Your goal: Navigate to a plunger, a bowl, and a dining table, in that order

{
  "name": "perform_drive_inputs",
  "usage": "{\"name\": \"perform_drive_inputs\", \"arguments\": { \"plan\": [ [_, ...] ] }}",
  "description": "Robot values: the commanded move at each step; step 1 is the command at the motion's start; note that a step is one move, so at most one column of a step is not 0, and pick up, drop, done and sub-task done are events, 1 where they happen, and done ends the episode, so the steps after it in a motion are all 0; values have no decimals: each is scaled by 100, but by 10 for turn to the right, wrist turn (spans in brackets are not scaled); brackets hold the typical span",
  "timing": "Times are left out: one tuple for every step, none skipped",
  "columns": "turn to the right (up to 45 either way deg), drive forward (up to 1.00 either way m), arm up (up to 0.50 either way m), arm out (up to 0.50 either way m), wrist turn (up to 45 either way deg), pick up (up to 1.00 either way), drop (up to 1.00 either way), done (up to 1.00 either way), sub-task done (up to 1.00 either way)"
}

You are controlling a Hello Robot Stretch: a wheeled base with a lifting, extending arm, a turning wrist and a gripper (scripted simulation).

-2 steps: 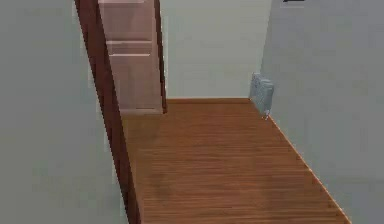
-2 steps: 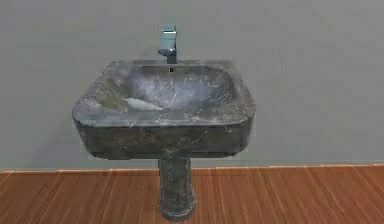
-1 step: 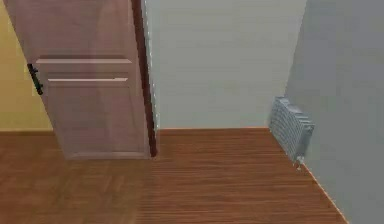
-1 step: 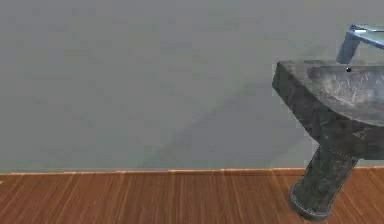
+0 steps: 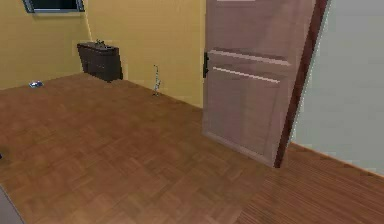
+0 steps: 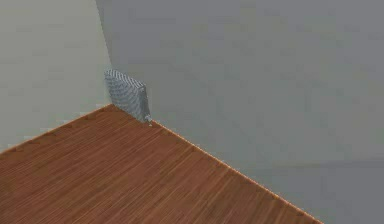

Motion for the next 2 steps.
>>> {"name": "perform_drive_inputs", "arguments": {
  "plan": [
    [0, 40, 0, 0, 0, 0, 0, 0, 0],
    [-450, 0, 0, 0, 0, 0, 0, 0, 0]
  ]
}}
